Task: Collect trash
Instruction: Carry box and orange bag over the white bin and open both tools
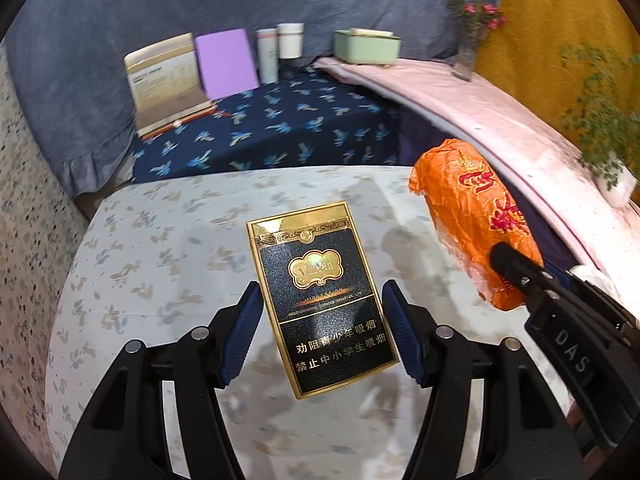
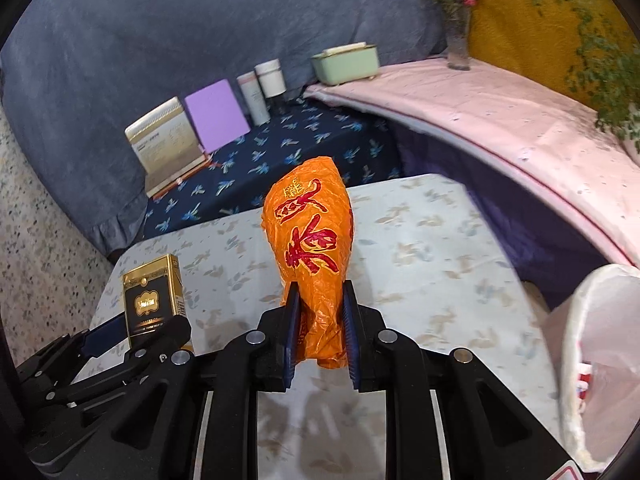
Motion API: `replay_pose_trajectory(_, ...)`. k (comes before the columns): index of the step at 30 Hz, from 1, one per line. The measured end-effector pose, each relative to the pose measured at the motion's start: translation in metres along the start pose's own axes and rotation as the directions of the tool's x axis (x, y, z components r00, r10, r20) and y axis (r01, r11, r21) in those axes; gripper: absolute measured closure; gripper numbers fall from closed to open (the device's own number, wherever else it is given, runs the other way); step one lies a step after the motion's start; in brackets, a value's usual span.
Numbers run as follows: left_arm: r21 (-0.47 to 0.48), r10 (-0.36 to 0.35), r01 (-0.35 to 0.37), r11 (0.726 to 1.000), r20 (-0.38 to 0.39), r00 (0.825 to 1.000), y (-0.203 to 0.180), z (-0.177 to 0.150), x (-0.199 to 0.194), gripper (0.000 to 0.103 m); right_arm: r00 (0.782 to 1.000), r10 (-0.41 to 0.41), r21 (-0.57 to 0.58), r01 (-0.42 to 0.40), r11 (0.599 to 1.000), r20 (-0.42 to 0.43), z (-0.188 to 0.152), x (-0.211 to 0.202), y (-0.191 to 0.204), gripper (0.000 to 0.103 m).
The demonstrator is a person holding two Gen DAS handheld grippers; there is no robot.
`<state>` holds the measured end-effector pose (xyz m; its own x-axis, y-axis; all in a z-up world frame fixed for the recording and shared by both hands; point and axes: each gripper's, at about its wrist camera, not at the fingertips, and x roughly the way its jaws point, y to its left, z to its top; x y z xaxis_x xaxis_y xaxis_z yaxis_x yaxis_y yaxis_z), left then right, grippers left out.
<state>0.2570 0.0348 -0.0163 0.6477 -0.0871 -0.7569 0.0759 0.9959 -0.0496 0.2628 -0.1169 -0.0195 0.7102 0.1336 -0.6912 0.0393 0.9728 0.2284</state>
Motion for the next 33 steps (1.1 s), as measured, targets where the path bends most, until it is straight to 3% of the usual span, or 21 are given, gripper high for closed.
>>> replay_pose_trajectory(16,0.186,-0.128,0.119,0.975,0.038,0.991,-0.143,-0.023,-0.053,0.044,0.982,-0.155,0.144,0.139,0.98,0.11,-0.021,-0.109,-0.125,0.084)
replay_pose_trajectory(33,0.349,-0.309,0.295,0.89,-0.016,0.951,-0.267,-0.055,-0.071,0.044,0.943,-0.313,0.293,0.27,0.917,0.11,-0.066,-0.179,-0.243,0.083)
